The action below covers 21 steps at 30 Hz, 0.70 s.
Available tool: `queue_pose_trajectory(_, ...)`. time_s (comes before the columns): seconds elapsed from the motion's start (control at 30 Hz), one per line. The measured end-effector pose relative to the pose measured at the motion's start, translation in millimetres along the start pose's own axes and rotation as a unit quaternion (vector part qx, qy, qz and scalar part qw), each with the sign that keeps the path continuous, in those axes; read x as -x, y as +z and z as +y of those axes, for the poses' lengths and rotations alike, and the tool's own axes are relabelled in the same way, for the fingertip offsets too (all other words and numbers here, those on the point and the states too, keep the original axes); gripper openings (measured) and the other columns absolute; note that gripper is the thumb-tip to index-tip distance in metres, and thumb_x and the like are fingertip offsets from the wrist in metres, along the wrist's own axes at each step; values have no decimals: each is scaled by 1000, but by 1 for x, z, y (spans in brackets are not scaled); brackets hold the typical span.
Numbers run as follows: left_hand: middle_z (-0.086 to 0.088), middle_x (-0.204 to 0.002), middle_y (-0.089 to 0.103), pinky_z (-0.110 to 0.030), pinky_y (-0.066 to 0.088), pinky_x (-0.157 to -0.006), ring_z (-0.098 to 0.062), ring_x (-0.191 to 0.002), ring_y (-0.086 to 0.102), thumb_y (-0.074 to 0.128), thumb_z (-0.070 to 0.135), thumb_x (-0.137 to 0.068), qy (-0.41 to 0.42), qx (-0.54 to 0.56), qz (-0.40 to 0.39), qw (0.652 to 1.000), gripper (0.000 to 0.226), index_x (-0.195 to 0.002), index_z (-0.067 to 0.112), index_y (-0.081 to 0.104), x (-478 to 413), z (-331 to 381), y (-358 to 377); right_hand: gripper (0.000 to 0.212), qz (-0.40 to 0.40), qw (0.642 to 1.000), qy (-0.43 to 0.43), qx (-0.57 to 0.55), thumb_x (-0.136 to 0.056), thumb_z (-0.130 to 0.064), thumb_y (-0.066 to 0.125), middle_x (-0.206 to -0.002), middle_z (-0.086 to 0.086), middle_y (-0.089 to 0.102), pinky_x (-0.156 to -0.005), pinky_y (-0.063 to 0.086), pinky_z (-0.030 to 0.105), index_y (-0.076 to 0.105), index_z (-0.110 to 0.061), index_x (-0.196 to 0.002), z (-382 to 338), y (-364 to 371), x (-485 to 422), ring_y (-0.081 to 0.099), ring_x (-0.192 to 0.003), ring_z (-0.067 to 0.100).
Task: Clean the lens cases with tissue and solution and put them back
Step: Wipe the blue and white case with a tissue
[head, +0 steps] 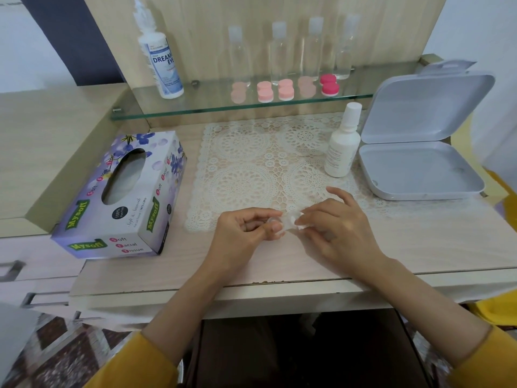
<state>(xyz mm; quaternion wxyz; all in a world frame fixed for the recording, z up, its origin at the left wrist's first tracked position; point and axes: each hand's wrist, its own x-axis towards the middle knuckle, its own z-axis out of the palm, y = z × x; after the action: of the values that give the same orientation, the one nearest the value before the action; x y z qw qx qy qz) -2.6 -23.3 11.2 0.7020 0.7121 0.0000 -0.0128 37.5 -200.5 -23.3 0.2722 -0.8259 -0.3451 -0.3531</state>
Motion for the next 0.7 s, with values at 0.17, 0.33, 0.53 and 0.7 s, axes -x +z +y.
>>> queue_pose_trajectory(0.17, -1, -68, 71, -19, 54, -71, -15, -68, 69, 66, -2, -76, -1, 1, 6, 1000, 15, -85, 11, 69, -1, 0, 0, 20, -2, 1000, -4, 7, -81, -20, 56, -75, 4, 67, -95, 37, 41, 74, -12, -82, 0, 1, 2, 53, -74, 11)
queue_pose_trajectory(0.33, 0, -67, 71, -21, 55, -75, -13, -67, 68, 67, -2, -76, -2, -9, 5, 1000, 18, -84, 14, 70, 0, -1, 0, 12, 2, 999, 23, -27, -75, -17, 62, -73, 4, 64, -95, 37, 36, 73, -14, -73, 1, 1, 1, 52, -71, 12)
queue_pose_trajectory(0.53, -1, -68, 71, -17, 53, -70, -15, -69, 69, 67, -3, -75, 0, 6, 12, 1000, 18, -83, 13, 70, 0, -1, 1, 24, 10, 1000, 5, -6, -84, -24, 54, -75, 4, 67, -92, 39, 39, 74, -11, -80, -1, 1, 1, 53, -75, 11)
queue_pose_trajectory(0.7, 0, -67, 71, -19, 54, -72, -13, -66, 68, 68, -2, -74, 3, -5, 14, 1000, 19, -83, 14, 70, 0, -2, 0, 33, 6, 999, 1, -40, -91, -30, 52, -74, 8, 65, -90, 38, 33, 74, -12, -74, 0, 1, 1, 51, -73, 13)
